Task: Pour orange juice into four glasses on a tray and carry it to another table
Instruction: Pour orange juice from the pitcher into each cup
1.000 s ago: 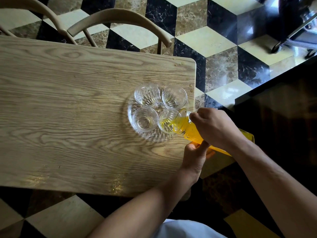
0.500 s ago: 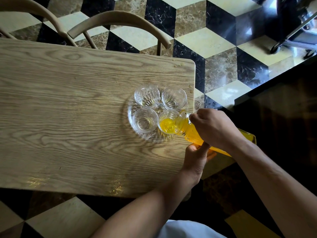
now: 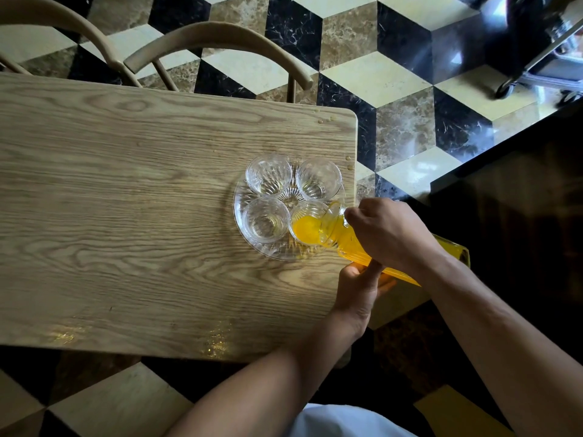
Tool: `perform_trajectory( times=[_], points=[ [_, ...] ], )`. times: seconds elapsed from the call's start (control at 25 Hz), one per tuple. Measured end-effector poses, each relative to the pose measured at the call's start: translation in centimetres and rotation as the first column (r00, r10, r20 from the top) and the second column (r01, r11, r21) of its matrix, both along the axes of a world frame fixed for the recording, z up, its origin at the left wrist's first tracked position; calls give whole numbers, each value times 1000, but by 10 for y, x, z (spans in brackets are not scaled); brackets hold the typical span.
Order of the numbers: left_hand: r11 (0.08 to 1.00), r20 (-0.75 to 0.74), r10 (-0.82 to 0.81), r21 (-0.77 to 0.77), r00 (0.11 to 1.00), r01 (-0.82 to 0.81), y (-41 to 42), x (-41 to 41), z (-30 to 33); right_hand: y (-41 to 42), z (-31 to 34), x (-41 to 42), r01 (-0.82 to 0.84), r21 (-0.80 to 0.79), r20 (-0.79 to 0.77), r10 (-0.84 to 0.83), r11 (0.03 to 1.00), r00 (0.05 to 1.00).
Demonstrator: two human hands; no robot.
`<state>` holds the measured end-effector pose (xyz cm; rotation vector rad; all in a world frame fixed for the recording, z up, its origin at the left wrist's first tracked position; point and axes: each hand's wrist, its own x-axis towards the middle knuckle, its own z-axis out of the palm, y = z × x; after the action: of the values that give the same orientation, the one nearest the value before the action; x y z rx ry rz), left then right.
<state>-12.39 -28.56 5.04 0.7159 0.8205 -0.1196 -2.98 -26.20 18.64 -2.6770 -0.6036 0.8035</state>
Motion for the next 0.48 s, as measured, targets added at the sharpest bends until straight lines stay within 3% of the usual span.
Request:
perform_trajectory(
  times=[0.48],
  points=[
    [999,-4,34,-38,999,-34,-1,4,5,4,3,2,-33,-31,17,34,999,999]
  ],
)
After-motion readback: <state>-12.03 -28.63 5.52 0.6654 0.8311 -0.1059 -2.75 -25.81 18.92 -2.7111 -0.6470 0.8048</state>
